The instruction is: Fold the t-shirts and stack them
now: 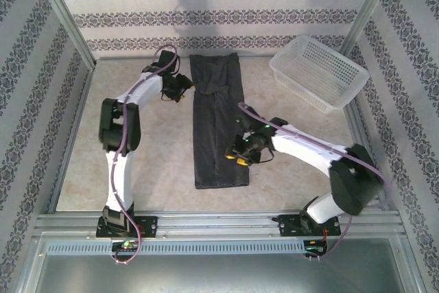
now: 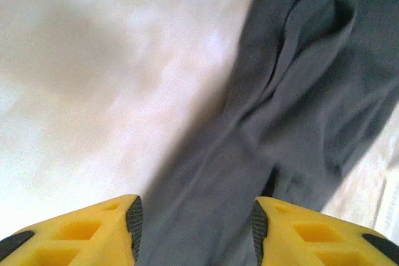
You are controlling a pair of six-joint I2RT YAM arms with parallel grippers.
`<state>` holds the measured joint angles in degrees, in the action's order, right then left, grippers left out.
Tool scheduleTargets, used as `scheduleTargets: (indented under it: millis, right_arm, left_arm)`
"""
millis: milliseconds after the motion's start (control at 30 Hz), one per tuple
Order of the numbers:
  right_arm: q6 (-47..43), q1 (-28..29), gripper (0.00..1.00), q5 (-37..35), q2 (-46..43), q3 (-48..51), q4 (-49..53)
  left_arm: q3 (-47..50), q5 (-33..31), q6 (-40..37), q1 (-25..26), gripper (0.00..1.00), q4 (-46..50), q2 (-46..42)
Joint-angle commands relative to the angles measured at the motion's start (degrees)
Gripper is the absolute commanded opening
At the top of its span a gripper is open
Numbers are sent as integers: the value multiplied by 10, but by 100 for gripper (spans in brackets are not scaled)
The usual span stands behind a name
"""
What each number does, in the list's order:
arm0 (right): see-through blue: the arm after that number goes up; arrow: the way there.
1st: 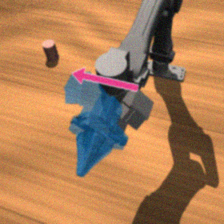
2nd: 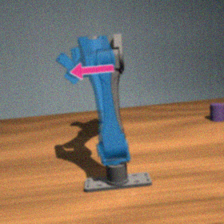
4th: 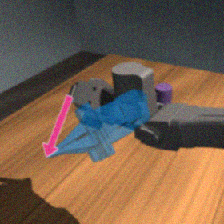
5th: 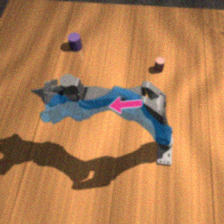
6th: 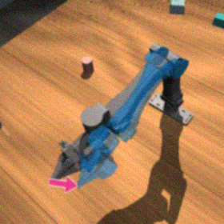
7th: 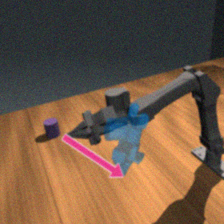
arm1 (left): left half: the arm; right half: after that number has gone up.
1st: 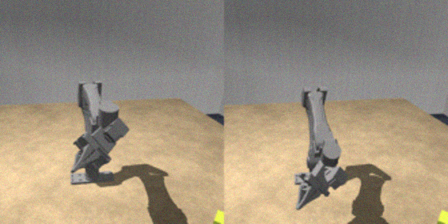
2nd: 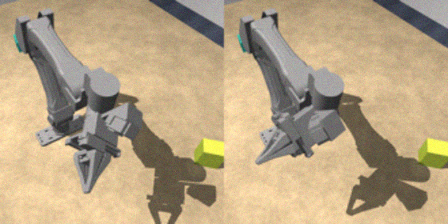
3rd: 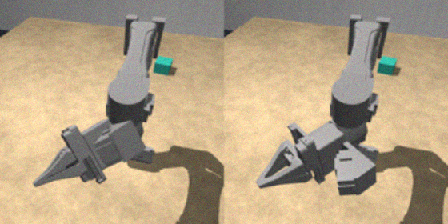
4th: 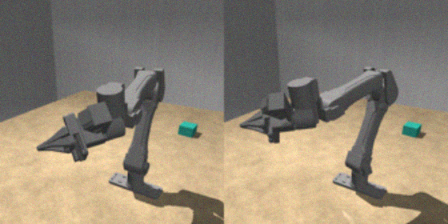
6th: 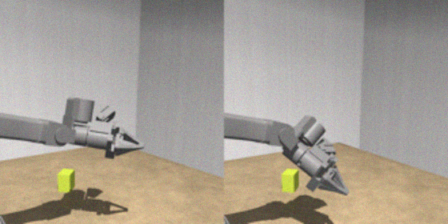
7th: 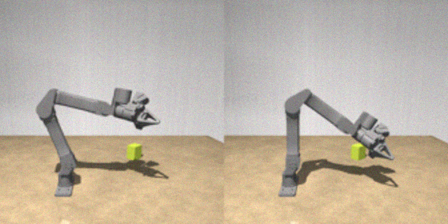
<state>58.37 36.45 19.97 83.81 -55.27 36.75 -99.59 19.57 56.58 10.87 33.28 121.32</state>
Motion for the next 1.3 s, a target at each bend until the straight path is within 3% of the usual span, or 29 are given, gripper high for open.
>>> scheduleTargets:
  millis: [0, 200, 400, 633, 867, 1100, 1200, 1233, 1267]
  right_arm:
    - [-59, -31, 46, -23, -36, 46, 64]
    - [-78, -36, 49, 14, -51, 114, 46]
    - [-58, -4, 49, 31, -6, 126, -23]
    - [-42, 4, 47, 29, 22, 126, -60]
    - [-32, 5, 41, 23, 48, 127, -77]
    - [-30, 11, 21, 24, 54, 122, -79]
    - [-28, 11, 6, 19, 35, 129, -76]
    - [-28, 12, 0, 15, 26, 130, -70]
    - [-29, 14, 0, 9, 17, 130, -60]
  left_arm:
    - [166, 39, -17, 16, 50, -30, -114]
    - [439, 124, -52, 82, 51, 4, -284]
    - [582, 160, 43, 194, 54, -76, -358]
    - [598, 130, 126, 259, 53, -189, -327]
    - [571, 139, 139, 284, 42, -243, -261]
    - [551, 138, 157, 301, 24, -272, -248]
    - [572, 123, 171, 301, 11, -290, -260]
    - [582, 116, 177, 301, 2, -296, -269]
    - [592, 107, 185, 301, 0, -295, -283]
